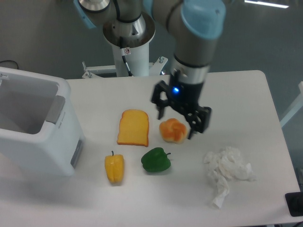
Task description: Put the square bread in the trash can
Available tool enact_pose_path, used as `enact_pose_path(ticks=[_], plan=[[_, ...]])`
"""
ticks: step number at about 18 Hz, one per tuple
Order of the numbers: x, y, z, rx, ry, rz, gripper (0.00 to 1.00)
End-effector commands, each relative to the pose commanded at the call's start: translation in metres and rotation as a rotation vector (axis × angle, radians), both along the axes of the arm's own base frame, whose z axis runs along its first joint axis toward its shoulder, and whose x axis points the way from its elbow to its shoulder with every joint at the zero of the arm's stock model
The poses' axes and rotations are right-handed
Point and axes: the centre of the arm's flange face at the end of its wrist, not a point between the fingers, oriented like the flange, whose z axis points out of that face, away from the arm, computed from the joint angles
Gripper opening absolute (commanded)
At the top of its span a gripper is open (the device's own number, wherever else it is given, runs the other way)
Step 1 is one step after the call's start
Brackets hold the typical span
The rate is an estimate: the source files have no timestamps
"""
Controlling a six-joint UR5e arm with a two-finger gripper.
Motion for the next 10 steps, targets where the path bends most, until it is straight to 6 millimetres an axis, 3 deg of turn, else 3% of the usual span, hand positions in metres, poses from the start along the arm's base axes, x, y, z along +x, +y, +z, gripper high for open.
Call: enact_pose_path(ticks=[3,5,10], plan=[[-0.027,0.012,-0.031,0.022,0.051,-0.017,1.00],[-0.041,0.005,-0.042,-0.012,0.057,-0.025,1.00],[-0.047,0.005,-0.045,-0.057,0.084,-0.035,1.00]])
